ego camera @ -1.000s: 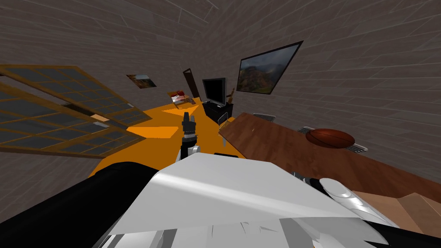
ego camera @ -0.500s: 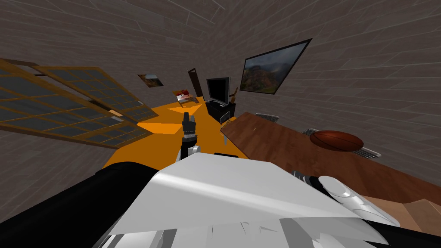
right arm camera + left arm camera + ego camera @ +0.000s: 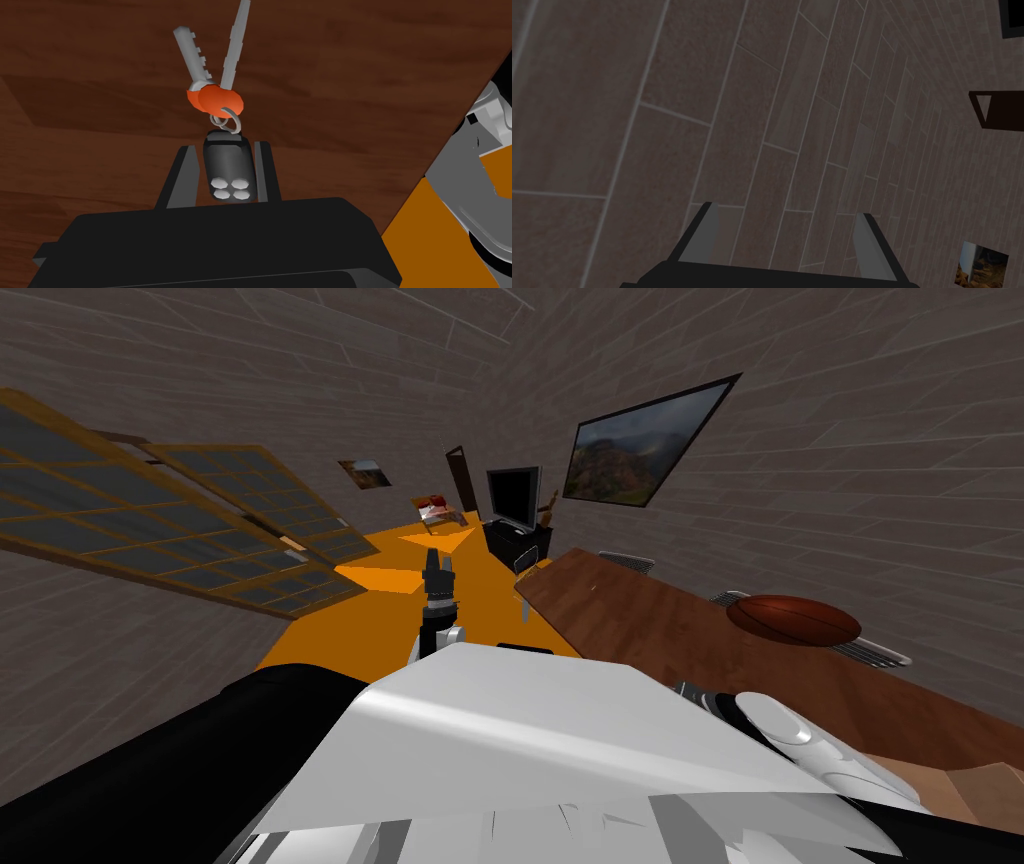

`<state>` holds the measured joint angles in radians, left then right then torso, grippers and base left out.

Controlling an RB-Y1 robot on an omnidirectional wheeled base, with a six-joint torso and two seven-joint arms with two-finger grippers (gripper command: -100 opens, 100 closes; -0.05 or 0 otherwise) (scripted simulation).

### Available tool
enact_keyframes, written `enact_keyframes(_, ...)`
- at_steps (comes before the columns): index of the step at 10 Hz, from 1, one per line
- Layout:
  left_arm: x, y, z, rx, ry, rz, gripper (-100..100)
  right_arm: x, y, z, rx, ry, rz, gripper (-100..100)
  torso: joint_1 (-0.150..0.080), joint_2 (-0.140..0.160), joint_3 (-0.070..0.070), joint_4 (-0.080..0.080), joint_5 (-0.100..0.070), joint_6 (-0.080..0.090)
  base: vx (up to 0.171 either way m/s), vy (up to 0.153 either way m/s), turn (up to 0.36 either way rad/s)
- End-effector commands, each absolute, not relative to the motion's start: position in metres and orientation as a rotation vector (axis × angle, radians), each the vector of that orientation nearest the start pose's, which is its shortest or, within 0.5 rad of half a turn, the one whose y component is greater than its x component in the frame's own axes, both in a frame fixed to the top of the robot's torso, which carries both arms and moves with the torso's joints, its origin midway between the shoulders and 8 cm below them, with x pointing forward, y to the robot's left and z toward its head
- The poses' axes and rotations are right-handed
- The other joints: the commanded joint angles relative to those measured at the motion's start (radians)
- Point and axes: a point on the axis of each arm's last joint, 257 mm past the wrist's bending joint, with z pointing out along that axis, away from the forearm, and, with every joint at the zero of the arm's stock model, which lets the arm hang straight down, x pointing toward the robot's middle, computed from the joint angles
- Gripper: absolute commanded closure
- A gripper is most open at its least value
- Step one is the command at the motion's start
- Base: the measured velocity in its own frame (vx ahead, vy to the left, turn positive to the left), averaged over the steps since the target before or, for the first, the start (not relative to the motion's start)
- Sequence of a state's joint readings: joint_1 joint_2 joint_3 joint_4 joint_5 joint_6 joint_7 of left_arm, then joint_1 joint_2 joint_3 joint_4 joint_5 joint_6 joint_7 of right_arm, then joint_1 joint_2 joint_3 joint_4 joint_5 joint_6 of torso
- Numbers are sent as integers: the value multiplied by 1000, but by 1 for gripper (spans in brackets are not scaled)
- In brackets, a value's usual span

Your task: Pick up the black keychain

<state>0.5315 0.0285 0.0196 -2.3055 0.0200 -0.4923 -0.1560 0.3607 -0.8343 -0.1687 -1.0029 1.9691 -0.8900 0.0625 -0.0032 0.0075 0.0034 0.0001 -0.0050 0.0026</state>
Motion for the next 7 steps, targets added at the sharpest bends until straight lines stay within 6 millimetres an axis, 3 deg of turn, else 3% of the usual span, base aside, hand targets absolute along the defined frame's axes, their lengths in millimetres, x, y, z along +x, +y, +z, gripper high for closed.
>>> enact_keyframes(1,337,288,25,-594,667,-1139,0,124,-602,-491,-1175,2767,-163,100,0,0,0,0,0,0,-92,-18,97)
enact_keyframes(7,337,288,25,-594,667,-1139,0,132,-590,-487,-1118,2791,-153,100,-1,0,0,0,0,2,-75,-16,104)
